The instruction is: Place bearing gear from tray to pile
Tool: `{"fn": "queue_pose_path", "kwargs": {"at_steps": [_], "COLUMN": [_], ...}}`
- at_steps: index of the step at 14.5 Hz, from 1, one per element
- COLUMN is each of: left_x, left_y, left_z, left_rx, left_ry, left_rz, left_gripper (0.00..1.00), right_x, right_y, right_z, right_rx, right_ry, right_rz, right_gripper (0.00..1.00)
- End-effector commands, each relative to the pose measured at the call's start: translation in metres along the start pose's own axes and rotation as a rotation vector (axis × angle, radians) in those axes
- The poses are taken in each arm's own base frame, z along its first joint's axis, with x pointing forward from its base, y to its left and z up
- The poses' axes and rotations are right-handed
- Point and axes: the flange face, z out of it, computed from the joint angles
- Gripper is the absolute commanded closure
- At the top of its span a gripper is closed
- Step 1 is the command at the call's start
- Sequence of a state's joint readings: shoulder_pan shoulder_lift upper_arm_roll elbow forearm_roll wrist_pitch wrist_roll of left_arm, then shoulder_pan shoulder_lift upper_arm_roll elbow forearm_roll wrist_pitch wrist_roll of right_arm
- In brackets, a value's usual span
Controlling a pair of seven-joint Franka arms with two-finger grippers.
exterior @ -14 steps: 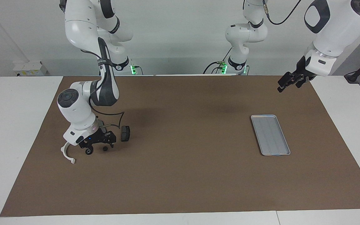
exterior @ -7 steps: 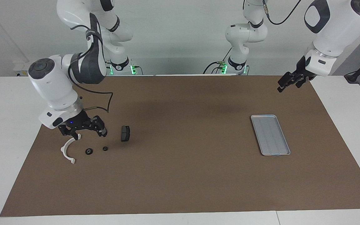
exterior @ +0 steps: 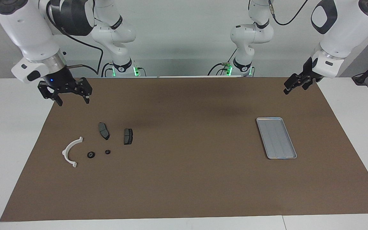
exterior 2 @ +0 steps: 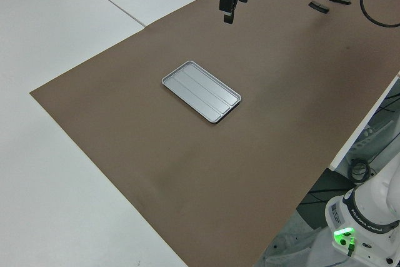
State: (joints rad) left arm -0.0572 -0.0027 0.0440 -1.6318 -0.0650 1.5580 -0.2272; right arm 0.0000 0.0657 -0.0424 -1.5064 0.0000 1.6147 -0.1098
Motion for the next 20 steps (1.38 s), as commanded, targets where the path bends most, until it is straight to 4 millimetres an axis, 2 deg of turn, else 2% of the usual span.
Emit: {"fn": "queue_pose_path", "kwargs": {"at_steps": [1, 3, 5, 6, 9, 11, 12, 20], "left_x": [-0.008, -0.008, -0.008, -0.008, -0.008, -0.008, -0.008, -0.008], "left_y": [-0.003, -0.003, -0.003, -0.003, -0.003, -0.003, -0.003, -0.003], "left_z": [-0.002, -0.002, -0.002, -0.002, -0.002, -0.002, -0.002, -0.002], "left_rx": [0.005, 0.005, 0.005, 0.005, 0.005, 0.005, 0.005, 0.005], "left_ry": [0.008, 0.010, 0.010, 0.008, 0.008, 0.010, 0.010, 0.010], "left_rz": [0.004, 0.004, 0.004, 0.004, 0.004, 0.004, 0.004, 0.004], "left_gripper": [0.00, 0.00, 0.00, 0.00, 0.00, 0.00, 0.00, 0.00], "right_x": [-0.021, -0.033, -0.041, -0.042, -0.045, -0.048, -0.049, -0.056], "right_y": [0.006, 0.016, 0.016, 0.016, 0.016, 0.023, 0.023, 0.018], "right_z": [-0.010, -0.024, -0.038, -0.039, -0.036, -0.031, -0.024, -0.011], "right_rx": [-0.005, -0.006, -0.009, -0.008, -0.005, 0.000, 0.005, 0.013], "right_ry": [-0.022, -0.016, 0.004, 0.001, -0.011, -0.021, -0.024, -0.037], "right_rz": [0.041, 0.058, 0.057, 0.057, 0.063, 0.077, 0.077, 0.074], "right_gripper": [0.00, 0.00, 0.00, 0.00, 0.00, 0.00, 0.00, 0.00]}}
